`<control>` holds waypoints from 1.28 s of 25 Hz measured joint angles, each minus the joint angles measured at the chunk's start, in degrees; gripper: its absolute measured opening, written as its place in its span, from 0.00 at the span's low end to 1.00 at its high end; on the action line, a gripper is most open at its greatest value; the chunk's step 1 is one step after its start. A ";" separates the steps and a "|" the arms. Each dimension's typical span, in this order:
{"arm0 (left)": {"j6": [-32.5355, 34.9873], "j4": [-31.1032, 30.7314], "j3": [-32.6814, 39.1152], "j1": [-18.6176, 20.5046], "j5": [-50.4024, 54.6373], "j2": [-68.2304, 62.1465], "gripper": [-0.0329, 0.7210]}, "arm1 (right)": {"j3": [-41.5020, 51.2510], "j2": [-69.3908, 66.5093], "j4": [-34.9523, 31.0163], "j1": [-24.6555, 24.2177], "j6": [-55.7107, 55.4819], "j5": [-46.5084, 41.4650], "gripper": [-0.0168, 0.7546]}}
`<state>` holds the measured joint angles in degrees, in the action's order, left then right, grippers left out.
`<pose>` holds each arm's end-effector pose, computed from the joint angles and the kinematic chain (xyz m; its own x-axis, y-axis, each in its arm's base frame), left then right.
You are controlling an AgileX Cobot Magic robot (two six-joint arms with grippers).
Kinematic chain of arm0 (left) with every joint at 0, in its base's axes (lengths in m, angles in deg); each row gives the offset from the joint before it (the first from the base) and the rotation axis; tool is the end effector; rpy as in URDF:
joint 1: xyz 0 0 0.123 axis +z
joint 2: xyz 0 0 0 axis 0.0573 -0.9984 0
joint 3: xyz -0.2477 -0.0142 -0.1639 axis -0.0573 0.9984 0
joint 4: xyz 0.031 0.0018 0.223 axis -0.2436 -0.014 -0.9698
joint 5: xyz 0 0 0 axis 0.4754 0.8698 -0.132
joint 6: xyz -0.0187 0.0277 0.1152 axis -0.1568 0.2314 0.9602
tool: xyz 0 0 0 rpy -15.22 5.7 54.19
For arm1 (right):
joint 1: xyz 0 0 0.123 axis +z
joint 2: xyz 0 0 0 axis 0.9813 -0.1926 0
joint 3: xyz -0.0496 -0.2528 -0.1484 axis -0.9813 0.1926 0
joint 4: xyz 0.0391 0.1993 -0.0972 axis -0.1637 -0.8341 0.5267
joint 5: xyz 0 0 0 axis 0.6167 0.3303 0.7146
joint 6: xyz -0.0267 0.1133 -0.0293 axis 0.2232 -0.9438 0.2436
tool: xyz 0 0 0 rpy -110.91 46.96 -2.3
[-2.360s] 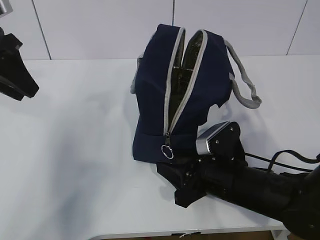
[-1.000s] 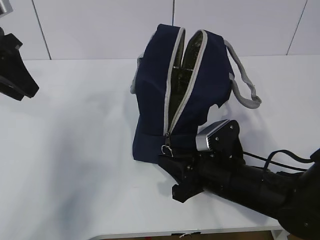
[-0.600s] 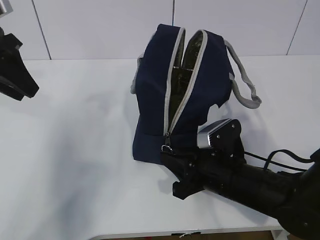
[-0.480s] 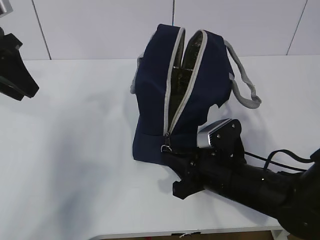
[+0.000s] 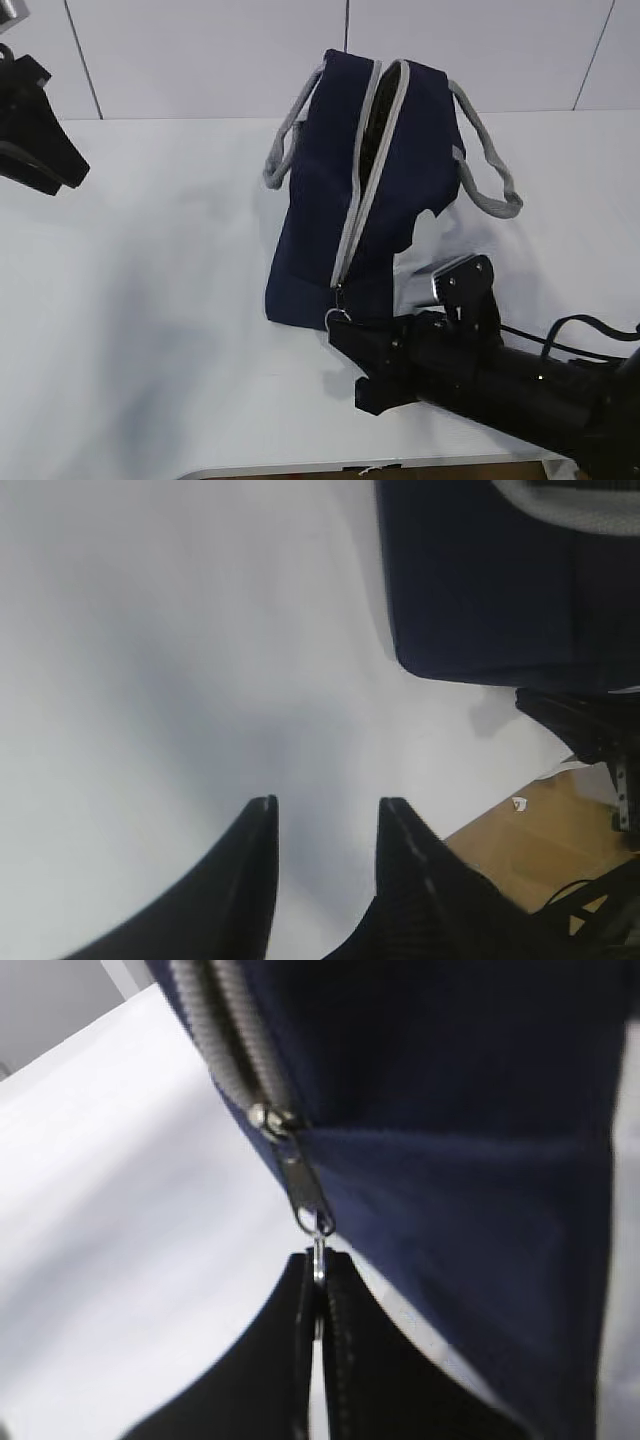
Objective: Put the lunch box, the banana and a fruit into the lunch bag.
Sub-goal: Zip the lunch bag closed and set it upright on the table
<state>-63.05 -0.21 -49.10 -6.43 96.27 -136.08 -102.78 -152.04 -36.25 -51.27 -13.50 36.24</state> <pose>0.3075 -0.0776 0.2927 -0.9481 0.1612 -0.2742 0.2769 0.8422 -0.4625 0.2699 0.1850 0.1226 -0.3979 -0.0124 -0.9173 -0.6495 0.7100 0.2722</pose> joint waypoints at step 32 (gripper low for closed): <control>0.00 6.54 0.00 -0.54 0.00 0.00 0.36 | -10.52 33.29 12.58 0.00 -7.04 -41.11 0.05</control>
<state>-63.05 6.32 -49.10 -6.97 96.27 -136.08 -113.30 -118.75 -23.67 -51.27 -20.55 -4.87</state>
